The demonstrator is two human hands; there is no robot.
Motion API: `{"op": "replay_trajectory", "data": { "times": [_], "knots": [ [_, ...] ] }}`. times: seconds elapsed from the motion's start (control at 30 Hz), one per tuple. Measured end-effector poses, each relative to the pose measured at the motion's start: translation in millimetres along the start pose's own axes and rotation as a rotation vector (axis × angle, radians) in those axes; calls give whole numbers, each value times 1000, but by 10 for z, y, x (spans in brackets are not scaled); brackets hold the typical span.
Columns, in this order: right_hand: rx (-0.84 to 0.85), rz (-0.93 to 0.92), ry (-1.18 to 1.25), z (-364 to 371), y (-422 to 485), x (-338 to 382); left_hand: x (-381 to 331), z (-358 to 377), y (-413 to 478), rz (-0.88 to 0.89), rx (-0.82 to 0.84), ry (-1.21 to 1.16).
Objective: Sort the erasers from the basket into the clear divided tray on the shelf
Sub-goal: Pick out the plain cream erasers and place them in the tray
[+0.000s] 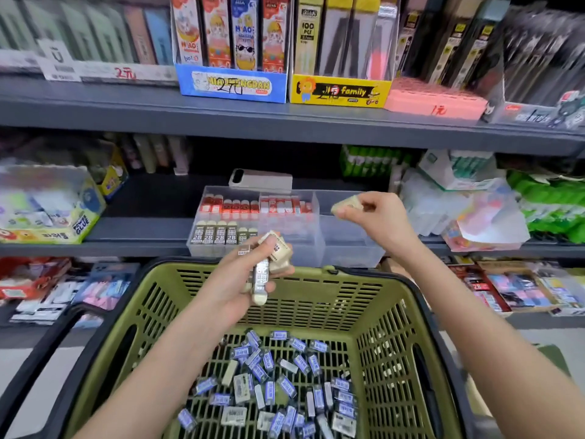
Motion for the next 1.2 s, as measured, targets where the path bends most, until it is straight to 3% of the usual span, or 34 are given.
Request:
{"op": "replay_trajectory", "data": {
  "times": [0.07, 0.2, 0.3, 0.43, 0.77, 0.97, 1.03, 1.1, 1.2],
  "knots": [
    [1, -66, -217, 68, 211, -16, -71, 39, 65, 17, -2, 3],
    [192, -93, -461, 456, 492, -214, -143, 110, 192, 24, 2, -5],
    [341, -68, -363, 675, 564, -303, -152, 122, 275, 22, -15, 10],
    [303, 15, -104, 606, 614, -398, -140, 148, 362, 15, -25, 22],
    [415, 6, -204, 781, 682, -456, -194, 199, 492, 24, -30, 66],
    [660, 89, -217, 866, 521, -524, -181, 266, 529, 19, -25, 92],
    [643, 48, -316, 850, 496, -486, -165, 306, 541, 10, -29, 85],
    [499, -48, -373, 740, 500, -350, -153, 339, 558, 3, -32, 74],
    [290, -96, -41, 510, 378, -58, -142, 373, 580, -4, -35, 31]
  ]
}}
Point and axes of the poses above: each hand's wrist, its own y-axis towards the middle knuckle, its own z-axis out of the palm, x = y × z, the point moved 8 cm from there along y, towards the middle knuckle, and after that the axes turned 4 degrees about -x, right-handed, at the moved point
